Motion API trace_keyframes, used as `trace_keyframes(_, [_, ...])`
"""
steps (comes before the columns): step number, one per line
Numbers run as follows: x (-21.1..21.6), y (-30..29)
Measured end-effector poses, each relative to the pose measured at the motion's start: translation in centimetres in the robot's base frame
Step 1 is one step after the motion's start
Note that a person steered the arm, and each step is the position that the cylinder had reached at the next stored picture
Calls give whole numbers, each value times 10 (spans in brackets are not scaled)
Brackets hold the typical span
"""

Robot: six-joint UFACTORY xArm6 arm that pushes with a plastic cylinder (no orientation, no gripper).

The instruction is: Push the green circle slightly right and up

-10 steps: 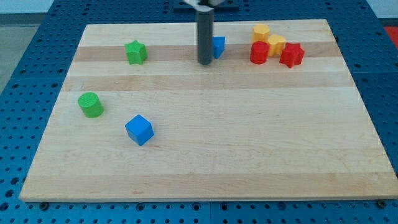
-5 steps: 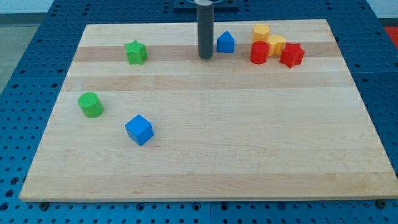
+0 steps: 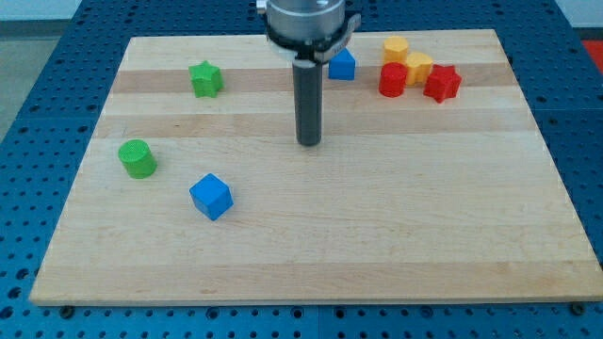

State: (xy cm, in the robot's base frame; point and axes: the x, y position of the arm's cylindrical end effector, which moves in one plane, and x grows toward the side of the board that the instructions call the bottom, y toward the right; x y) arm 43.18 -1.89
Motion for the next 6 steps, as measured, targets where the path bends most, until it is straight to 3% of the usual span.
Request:
trace_keyframes(2, [15,-125])
trace_keyframes(3, [39,-141])
trace_keyframes(4, [54,-210])
trace_keyframes(5, [31,-230])
trace_keyframes(6, [20,-163])
